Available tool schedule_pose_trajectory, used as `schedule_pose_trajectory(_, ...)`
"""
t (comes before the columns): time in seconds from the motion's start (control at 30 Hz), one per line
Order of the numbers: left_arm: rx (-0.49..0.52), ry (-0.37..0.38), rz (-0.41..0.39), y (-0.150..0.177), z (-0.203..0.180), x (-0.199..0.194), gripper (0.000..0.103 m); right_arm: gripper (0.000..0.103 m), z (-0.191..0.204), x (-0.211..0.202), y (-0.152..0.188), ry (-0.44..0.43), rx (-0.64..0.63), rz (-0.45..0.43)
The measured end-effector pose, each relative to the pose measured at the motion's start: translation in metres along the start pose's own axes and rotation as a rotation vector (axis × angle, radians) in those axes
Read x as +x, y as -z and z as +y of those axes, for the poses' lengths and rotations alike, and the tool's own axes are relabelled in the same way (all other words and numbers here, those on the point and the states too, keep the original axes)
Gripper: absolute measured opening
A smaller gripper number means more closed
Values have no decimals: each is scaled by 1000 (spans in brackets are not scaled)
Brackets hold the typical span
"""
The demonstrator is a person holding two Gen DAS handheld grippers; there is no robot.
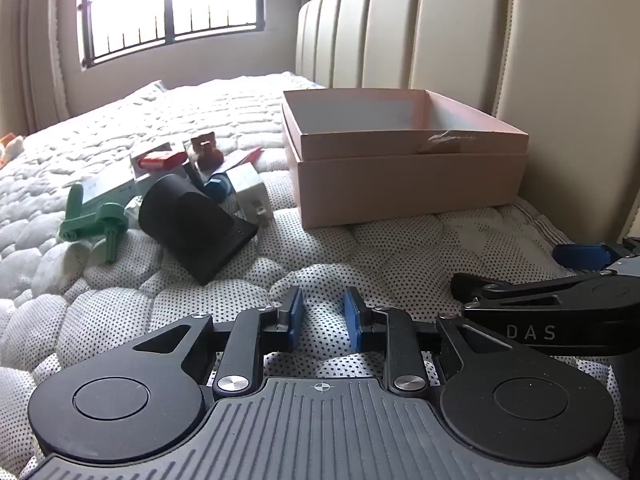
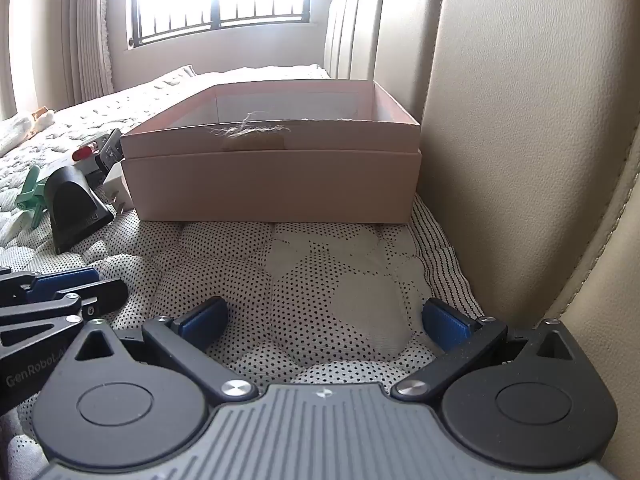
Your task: Organize rigid objects
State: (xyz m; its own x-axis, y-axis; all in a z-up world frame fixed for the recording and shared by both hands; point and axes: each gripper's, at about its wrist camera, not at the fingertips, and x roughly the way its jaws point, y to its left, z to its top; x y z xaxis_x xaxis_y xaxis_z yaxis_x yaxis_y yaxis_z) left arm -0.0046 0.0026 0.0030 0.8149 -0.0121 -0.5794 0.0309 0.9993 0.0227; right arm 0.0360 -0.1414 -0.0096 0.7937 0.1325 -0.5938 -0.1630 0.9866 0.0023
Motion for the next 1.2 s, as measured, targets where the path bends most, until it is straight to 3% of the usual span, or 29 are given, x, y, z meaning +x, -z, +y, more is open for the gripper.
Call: schedule_pose_trajectory(1.2,39,-25,-7,2,-3,4,27,103,0,-2,1,-3,1,-4)
